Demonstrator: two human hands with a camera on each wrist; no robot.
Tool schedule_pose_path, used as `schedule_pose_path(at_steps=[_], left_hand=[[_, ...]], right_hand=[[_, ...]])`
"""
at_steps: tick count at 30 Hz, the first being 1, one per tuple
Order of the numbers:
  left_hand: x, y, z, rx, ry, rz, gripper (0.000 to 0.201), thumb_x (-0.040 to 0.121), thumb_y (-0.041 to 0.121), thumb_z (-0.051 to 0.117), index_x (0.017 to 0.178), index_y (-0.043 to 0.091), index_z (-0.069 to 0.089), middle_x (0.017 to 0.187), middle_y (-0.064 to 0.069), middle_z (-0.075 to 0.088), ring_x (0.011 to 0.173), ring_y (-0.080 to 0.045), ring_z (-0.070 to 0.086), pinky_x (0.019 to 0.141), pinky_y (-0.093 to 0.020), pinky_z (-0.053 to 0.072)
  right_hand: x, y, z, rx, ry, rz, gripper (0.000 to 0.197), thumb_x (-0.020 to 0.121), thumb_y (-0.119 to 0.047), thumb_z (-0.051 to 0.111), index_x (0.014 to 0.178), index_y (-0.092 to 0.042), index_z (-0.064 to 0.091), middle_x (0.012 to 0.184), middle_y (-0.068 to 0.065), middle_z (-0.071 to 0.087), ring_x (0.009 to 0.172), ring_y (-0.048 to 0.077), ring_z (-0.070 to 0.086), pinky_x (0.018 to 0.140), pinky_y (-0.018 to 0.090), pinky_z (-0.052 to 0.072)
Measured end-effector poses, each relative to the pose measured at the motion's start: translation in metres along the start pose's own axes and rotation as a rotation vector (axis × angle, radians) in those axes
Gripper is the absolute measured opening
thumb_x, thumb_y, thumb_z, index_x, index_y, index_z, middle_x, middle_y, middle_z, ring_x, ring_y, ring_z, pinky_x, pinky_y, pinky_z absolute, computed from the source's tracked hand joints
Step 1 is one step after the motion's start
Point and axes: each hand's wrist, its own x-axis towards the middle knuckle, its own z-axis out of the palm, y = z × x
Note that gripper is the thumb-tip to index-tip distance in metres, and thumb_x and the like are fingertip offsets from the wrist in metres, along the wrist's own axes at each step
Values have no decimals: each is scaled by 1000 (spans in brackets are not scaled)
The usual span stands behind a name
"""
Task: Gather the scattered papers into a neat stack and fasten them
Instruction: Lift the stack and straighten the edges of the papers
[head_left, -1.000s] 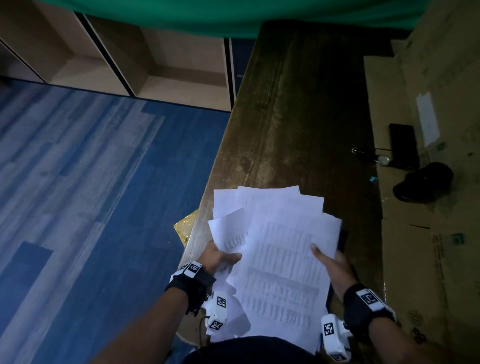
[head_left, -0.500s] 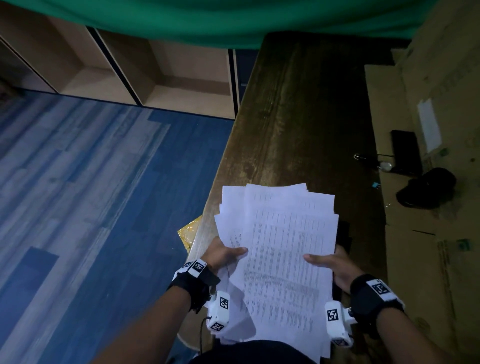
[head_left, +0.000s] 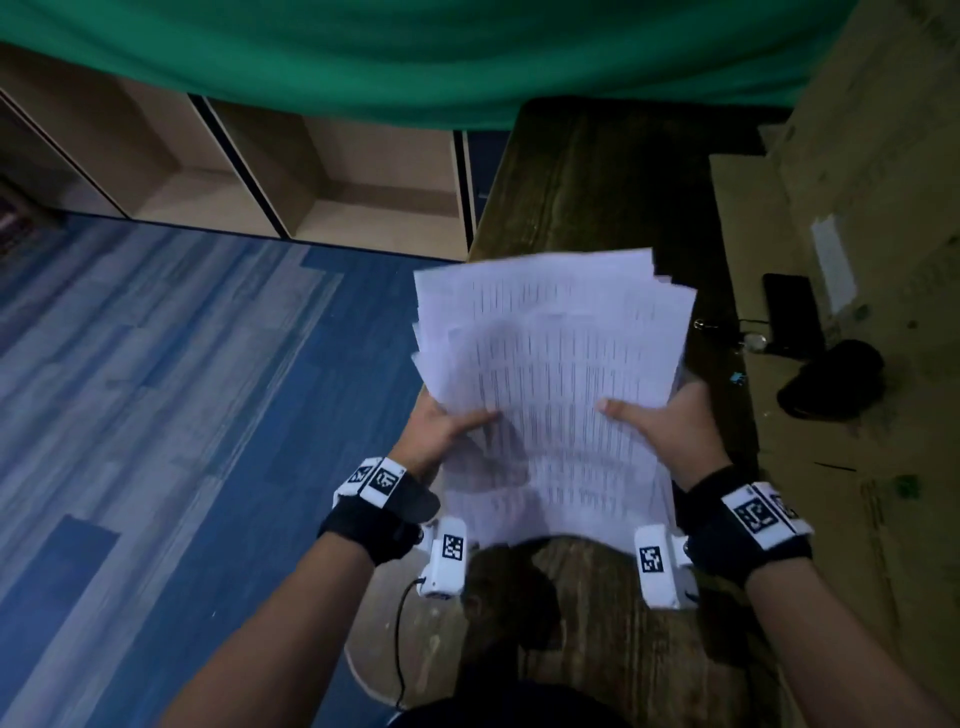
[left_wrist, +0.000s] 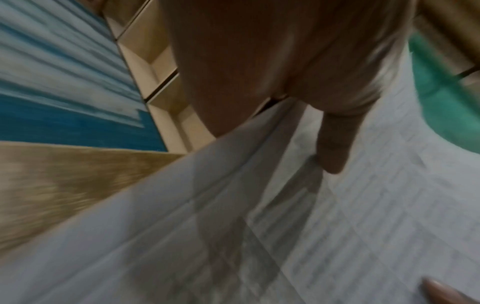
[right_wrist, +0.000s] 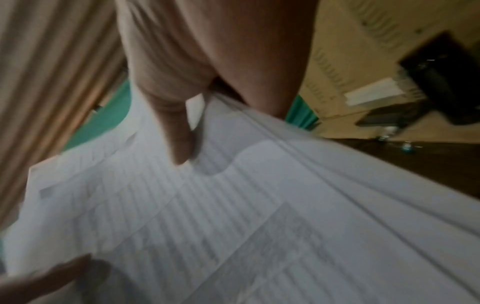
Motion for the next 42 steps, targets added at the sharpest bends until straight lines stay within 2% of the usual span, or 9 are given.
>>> schedule_pose_path(at_steps=[8, 15, 20, 25, 27, 30, 35, 39, 42], left_hand=[[-20, 54, 17, 23, 125, 292, 28, 69, -7, 74, 75, 21, 71, 81, 3, 70, 79, -9, 65, 72, -34, 57], [-30, 40, 25, 197, 148, 302, 8, 79, -7, 67, 84, -1, 67, 85, -17, 65, 81, -22, 62, 74, -50, 55], [-28, 50, 34, 65, 201, 299, 16, 85, -12, 58, 81, -1, 68, 74, -5, 68, 69, -9, 66, 63, -27, 56], [-26, 60, 40, -4, 156, 323, 23, 84, -11, 63, 83, 11, 72, 77, 3, 75, 78, -10, 71, 68, -23, 56], [-26, 66, 40, -30, 183, 350, 27, 84, -12, 63, 81, 14, 73, 76, 5, 76, 77, -8, 71, 67, -22, 55], [-26, 72, 36, -64, 193, 363, 20, 84, -3, 69, 82, 17, 73, 79, 6, 76, 77, -7, 71, 66, -19, 55], [-32, 44, 27, 18, 202, 273, 15, 82, 1, 72, 92, 11, 75, 90, -3, 76, 86, -14, 72, 75, -30, 55], [-36, 48, 27, 49, 154, 330, 21, 80, 14, 77, 97, 3, 72, 97, -17, 74, 92, -27, 71, 77, -34, 57], [-36, 62, 34, 70, 129, 404, 24, 81, 30, 71, 84, 6, 71, 79, -5, 70, 76, -18, 66, 67, -25, 52]], right_hand=[[-8, -25, -3, 119, 145, -318, 54, 69, -4, 85, 113, -24, 61, 119, 0, 65, 114, 17, 63, 87, 36, 55], [-16, -2, 5, 22, 25, -210, 58, 69, 0, 83, 106, -37, 60, 117, 0, 63, 112, 17, 62, 88, 37, 57], [-1, 4, 8, 68, 50, -70, 54, 66, -8, 86, 112, -17, 62, 110, 7, 68, 105, 25, 67, 80, 45, 59], [3, -9, 15, 85, 68, -45, 38, 73, -4, 81, 90, -23, 53, 91, -2, 61, 83, 11, 63, 67, 28, 51], [4, -13, 17, 115, 111, -65, 44, 69, -10, 86, 92, -20, 49, 92, -5, 59, 83, 6, 60, 72, 28, 51], [3, -8, 13, 86, 149, -100, 101, 43, -47, 93, 124, -6, 48, 113, 6, 65, 102, 17, 66, 83, 39, 56], [-15, 8, 7, 15, 7, -109, 37, 68, -17, 85, 96, -23, 63, 100, 1, 69, 96, 16, 69, 73, 36, 58], [-11, 5, 2, 7, -58, -76, 67, 43, -46, 88, 99, -19, 65, 101, 5, 72, 92, 17, 72, 72, 38, 61], [-6, -4, 3, 6, -74, -107, 79, 39, -51, 89, 105, -15, 63, 103, 6, 71, 92, 17, 73, 76, 43, 61]])
